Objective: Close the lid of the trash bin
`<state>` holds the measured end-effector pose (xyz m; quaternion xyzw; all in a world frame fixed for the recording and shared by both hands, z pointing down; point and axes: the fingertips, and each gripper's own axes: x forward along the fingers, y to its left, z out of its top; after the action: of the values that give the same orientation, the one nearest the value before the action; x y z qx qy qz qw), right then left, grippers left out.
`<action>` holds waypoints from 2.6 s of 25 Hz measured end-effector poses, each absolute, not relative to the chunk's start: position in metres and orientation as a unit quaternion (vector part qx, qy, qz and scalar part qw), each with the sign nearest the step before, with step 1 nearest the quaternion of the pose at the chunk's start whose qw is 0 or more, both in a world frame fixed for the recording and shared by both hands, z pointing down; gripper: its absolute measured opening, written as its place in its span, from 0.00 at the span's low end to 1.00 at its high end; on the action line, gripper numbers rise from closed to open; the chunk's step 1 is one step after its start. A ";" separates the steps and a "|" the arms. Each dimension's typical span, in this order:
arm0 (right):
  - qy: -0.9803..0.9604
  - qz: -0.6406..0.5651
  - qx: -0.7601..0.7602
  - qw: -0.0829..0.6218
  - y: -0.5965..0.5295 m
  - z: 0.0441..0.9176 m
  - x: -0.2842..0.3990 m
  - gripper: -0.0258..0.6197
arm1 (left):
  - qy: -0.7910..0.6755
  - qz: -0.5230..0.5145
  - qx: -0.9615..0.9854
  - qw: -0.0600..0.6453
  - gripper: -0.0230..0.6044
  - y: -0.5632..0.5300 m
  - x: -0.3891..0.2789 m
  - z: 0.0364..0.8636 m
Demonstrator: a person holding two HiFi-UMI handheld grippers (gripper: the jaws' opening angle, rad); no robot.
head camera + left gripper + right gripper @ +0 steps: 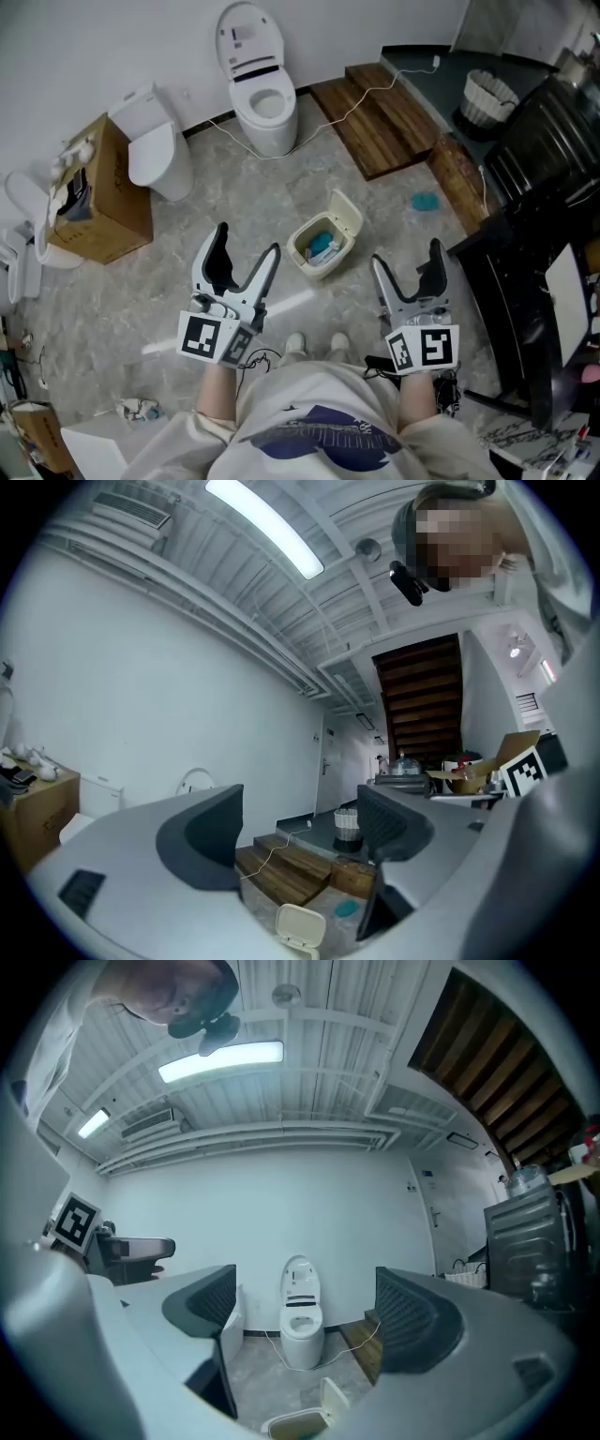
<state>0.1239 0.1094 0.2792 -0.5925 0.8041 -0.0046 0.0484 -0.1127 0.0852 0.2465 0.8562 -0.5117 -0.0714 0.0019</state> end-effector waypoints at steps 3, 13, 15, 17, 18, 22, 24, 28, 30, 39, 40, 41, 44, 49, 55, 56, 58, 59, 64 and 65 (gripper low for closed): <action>0.805 -0.010 -0.592 0.044 0.108 0.284 0.138 0.75 | -0.514 -0.058 0.856 0.003 0.61 0.081 -0.107 0.250; 0.812 -0.021 -0.583 0.024 0.090 0.299 0.185 0.74 | -0.512 -0.017 0.859 -0.005 0.61 0.057 -0.060 0.265; 0.810 -0.028 -0.585 0.019 0.081 0.307 0.193 0.74 | -0.510 -0.013 0.860 -0.004 0.61 0.049 -0.054 0.268; 0.806 -0.039 -0.590 0.021 0.069 0.312 0.195 0.74 | -0.503 -0.008 0.864 -0.004 0.61 0.039 -0.052 0.270; 0.804 -0.042 -0.593 0.021 0.063 0.313 0.193 0.73 | -0.499 -0.003 0.867 -0.002 0.61 0.033 -0.053 0.273; 0.794 -0.046 -0.606 0.016 0.034 0.319 0.176 0.73 | -0.480 0.003 0.877 0.002 0.61 -0.003 -0.065 0.279; 0.783 -0.049 -0.620 0.016 0.017 0.323 0.168 0.73 | -0.467 0.001 0.884 0.015 0.61 -0.023 -0.072 0.285; 0.760 -0.052 -0.647 0.008 -0.015 0.331 0.152 0.72 | -0.441 -0.006 0.897 0.035 0.61 -0.061 -0.089 0.292; 0.757 -0.044 -0.652 -0.017 -0.031 0.341 0.143 0.70 | -0.432 -0.009 0.901 0.040 0.61 -0.075 -0.096 0.295; 0.812 -0.062 -0.536 -0.221 -0.119 0.490 0.130 0.62 | -0.429 0.007 0.901 0.069 0.61 -0.093 -0.088 0.335; 0.818 -0.073 -0.518 -0.239 -0.130 0.515 0.128 0.60 | -0.434 0.002 0.898 0.065 0.61 -0.096 -0.088 0.337; 0.823 -0.085 -0.499 -0.258 -0.139 0.541 0.126 0.59 | -0.440 -0.007 0.896 0.057 0.61 -0.099 -0.086 0.337; 0.827 -0.125 -0.445 -0.321 -0.158 0.622 0.128 0.56 | -0.454 -0.017 0.889 0.055 0.61 -0.099 -0.073 0.344; 0.817 -0.182 -0.390 -0.383 -0.174 0.723 0.128 0.47 | -0.474 0.027 0.876 0.079 0.61 -0.102 -0.069 0.391; 0.809 -0.223 -0.369 -0.400 -0.179 0.763 0.110 0.45 | -0.486 0.027 0.869 0.085 0.61 -0.119 -0.080 0.408; 0.809 -0.227 -0.365 -0.401 -0.178 0.767 0.107 0.44 | -0.488 0.021 0.869 0.082 0.61 -0.123 -0.080 0.407; 0.808 -0.235 -0.359 -0.403 -0.175 0.772 0.104 0.43 | -0.490 0.016 0.868 0.080 0.61 -0.129 -0.081 0.407; 0.808 -0.240 -0.358 -0.403 -0.173 0.774 0.103 0.42 | -0.488 0.017 0.869 0.081 0.61 -0.130 -0.080 0.409; 0.807 -0.256 -0.364 -0.389 -0.163 0.772 0.094 0.42 | -0.479 0.044 0.872 0.092 0.61 -0.136 -0.082 0.424; 0.807 -0.258 -0.365 -0.386 -0.161 0.772 0.091 0.42 | -0.477 0.048 0.873 0.093 0.61 -0.138 -0.083 0.427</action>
<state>0.0908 -0.1611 0.7716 -0.3647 0.8070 -0.2581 -0.3860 -0.0829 -0.1378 0.4265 0.8728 -0.4767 0.0482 0.0932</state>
